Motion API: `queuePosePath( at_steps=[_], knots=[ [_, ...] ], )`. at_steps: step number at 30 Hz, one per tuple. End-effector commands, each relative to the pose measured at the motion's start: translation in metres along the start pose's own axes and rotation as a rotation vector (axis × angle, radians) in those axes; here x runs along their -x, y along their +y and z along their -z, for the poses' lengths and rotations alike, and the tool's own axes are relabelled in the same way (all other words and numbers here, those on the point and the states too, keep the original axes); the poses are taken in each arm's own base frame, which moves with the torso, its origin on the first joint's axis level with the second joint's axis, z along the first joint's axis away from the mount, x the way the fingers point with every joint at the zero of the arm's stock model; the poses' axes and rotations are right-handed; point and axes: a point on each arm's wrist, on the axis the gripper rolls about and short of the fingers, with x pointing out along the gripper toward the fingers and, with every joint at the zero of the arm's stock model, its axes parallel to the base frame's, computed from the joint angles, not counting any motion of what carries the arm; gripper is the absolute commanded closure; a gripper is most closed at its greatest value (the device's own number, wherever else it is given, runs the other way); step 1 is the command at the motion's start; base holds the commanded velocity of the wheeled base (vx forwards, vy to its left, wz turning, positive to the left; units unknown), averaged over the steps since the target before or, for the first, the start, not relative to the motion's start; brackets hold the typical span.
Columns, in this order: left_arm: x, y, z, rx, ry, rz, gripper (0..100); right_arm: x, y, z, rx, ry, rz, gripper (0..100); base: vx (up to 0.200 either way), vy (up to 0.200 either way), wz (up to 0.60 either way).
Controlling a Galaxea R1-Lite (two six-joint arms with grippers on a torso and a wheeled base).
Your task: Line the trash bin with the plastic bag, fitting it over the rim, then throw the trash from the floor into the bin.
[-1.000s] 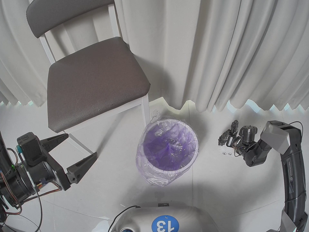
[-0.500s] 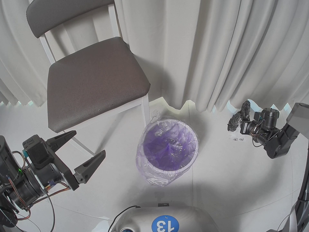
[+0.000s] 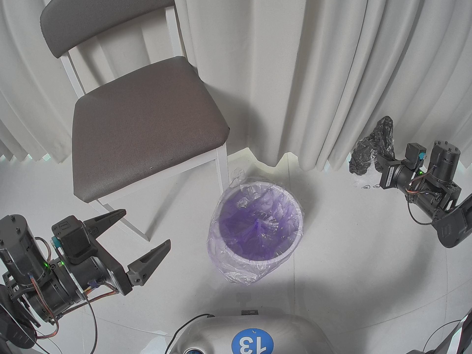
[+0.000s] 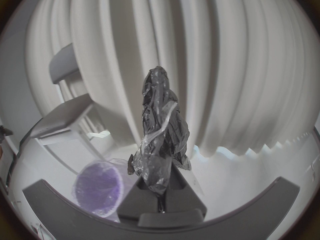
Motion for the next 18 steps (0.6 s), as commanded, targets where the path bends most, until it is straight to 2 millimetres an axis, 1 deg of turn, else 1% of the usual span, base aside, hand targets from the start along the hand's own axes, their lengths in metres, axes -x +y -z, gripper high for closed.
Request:
queuePosePath(
  at_steps=[1, 3, 4, 6, 7, 8, 10, 11, 12, 14, 15, 16, 18],
  knots=[
    [-0.008, 0.0, 0.006, 0.0, 0.041, 0.001, 0, 0.036, 0.034, -0.021, 0.041, -0.102, -0.119, 100, 0.0, 0.0, 0.0],
    [-0.008, 0.0, 0.007, 0.0, 0.042, 0.002, 0, 0.041, 0.048, -0.017, 0.051, -0.122, -0.168, 100, 0.0, 0.0, 0.0],
    [-0.008, 0.0, 0.007, 0.0, 0.042, 0.002, 0, 0.041, 0.048, -0.017, 0.051, -0.122, -0.168, 100, 0.0, 0.0, 0.0],
    [-0.007, 0.0, 0.007, 0.0, 0.042, 0.002, 0, 0.046, 0.068, -0.013, 0.052, -0.147, -0.244, 100, 0.0, 0.0, 0.0],
    [-0.007, 0.0, 0.007, 0.0, 0.041, 0.002, 0, 0.046, 0.074, -0.01, 0.052, -0.143, -0.263, 100, 0.0, 0.0, 0.0],
    [-0.007, 0.0, 0.007, 0.0, 0.036, 0.002, 0, 0.046, 0.082, -0.002, 0.052, -0.122, -0.296, 100, 0.0, 0.0, 0.0],
    [-0.008, 0.0, 0.007, 0.0, 0.031, 0.002, 0, 0.043, 0.094, 0.007, 0.054, -0.101, -0.33, 100, 0.0, 0.0, 0.0],
    [-0.008, 0.0, 0.007, 0.0, 0.03, 0.002, 0, 0.041, 0.101, 0.013, 0.053, -0.092, -0.342, 100, 0.0, 0.0, 0.0],
    [-0.008, 0.0, 0.008, -0.002, 0.022, 0.001, 0, 0.034, 0.113, 0.026, 0.052, -0.071, -0.354, 100, 0.0, 0.0, 0.0],
    [-0.009, 0.0, 0.008, -0.002, 0.021, 0.001, 0, 0.03, 0.117, 0.033, 0.052, -0.063, -0.355, 100, 0.0, 0.0, 0.0],
    [-0.009, 0.0, 0.008, -0.002, 0.021, 0.001, 0, 0.03, 0.117, 0.033, 0.052, -0.063, -0.355, 100, 0.0, 0.0, 0.0],
    [-0.009, 0.0, 0.008, -0.003, 0.015, 0.001, 0, 0.021, 0.125, 0.048, 0.051, -0.054, -0.365, 100, 0.0, 0.0, 0.0],
    [-0.01, 0.0, 0.009, -0.004, 0.013, 0.001, 0, 0.013, 0.132, 0.063, 0.05, -0.057, -0.374, 100, 0.0, 0.0, 0.0]
  ],
)
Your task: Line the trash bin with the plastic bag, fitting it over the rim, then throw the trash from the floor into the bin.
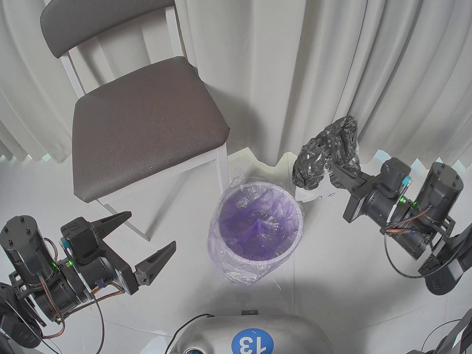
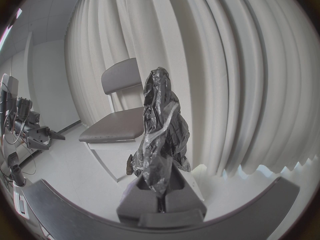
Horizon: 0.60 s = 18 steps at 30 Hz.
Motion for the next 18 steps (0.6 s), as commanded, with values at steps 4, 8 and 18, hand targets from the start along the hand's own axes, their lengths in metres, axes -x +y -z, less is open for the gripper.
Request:
queuePosePath(
  at_steps=[4, 8, 18],
  knots=[
    [-0.002, 0.0, 0.006, -0.007, 0.012, 0.001, 0, -0.037, 0.027, 0.083, -0.012, 0.143, -0.057, 100, 0.0, 0.0, 0.0],
    [-0.002, -0.001, 0.008, -0.011, 0.021, 0.004, 0, -0.052, 0.041, 0.103, -0.112, 0.171, -0.062, 100, 0.0, 0.0, 0.0],
    [-0.003, -0.001, 0.01, -0.024, 0.034, 0.006, 0, -0.095, 0.052, 0.133, -0.31, 0.128, -0.004, 100, 0.0, 0.0, 0.0]
  ],
)
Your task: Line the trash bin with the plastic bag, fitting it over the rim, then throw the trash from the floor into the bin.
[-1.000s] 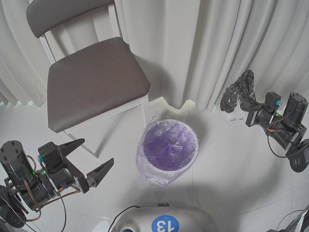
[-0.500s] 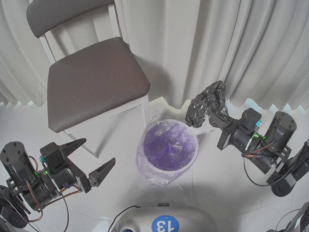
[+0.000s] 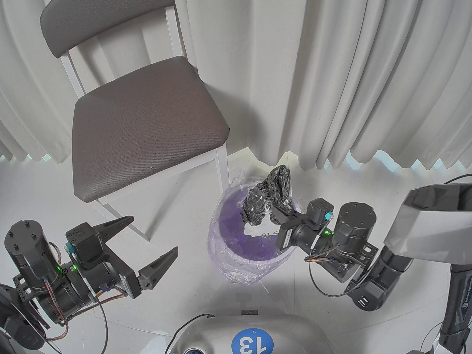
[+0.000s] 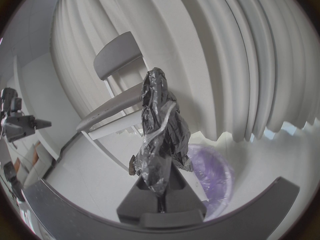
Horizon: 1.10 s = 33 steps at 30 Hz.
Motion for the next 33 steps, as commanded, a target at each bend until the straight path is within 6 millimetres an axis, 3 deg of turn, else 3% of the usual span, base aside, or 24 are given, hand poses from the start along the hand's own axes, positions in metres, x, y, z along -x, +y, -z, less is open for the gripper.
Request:
queuePosePath(
  at_steps=[1, 12, 15, 28, 33],
  knots=[
    [-0.001, 0.0, 0.002, -0.002, 0.011, 0.001, 0, -0.024, -0.003, 0.032, -0.065, 0.013, 0.015, 100, 0.0, 0.0, 0.0],
    [-0.004, 0.0, 0.006, -0.003, 0.034, 0.006, 0, -0.049, -0.028, 0.056, -0.129, 0.005, 0.066, 100, 0.0, 0.0, 0.0],
    [-0.002, -0.001, 0.009, -0.032, 0.043, 0.007, 0, -0.059, -0.045, 0.07, -0.143, 0.004, 0.095, 100, 0.0, 0.0, 0.0],
    [-0.002, -0.001, 0.011, -0.047, 0.057, 0.009, 0, -0.075, -0.056, 0.102, -0.206, 0.009, 0.109, 100, 0.0, 0.0, 0.0],
    [-0.001, -0.001, 0.012, -0.047, 0.058, 0.009, 0, -0.075, -0.056, 0.103, -0.204, 0.01, 0.111, 100, 0.0, 0.0, 0.0]
  ],
)
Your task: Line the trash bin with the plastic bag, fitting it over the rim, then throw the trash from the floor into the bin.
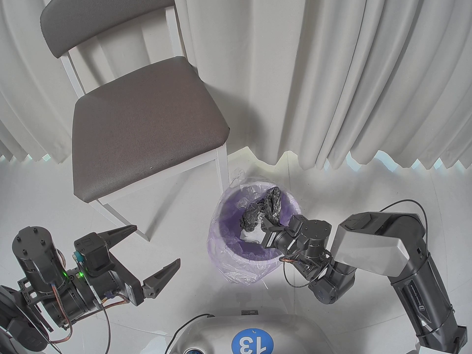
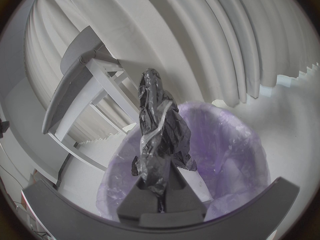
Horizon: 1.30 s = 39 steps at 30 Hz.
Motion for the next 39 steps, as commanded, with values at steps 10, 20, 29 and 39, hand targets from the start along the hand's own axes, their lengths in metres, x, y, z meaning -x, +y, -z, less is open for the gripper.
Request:
queuePosePath(
  at_steps=[10, 20, 29, 39],
  knots=[
    [-0.001, -0.002, 0.0, -0.002, 0.002, 0.013, 0, 0.005, -0.003, 0.006, 0.011, 0.018, 0.01, 100, 0.0, 0.0, 0.0],
    [-0.001, -0.002, 0.001, -0.002, 0.004, 0.012, 0, 0.01, 0.001, 0.0, 0.047, 0.019, 0.007, 0, 0.0, 0.0, 0.0],
    [-0.001, -0.002, 0.001, -0.002, 0.007, 0.012, 0, 0.015, 0.008, -0.011, 0.048, 0.01, -0.003, 0, 0.0, 0.0, 0.0],
    [-0.008, -0.002, 0.008, 0.003, 0.052, 0.014, 0, 0.042, 0.011, -0.047, 0.212, 0.01, 0.016, 0, 0.0, 0.0, 0.0]
  ],
)
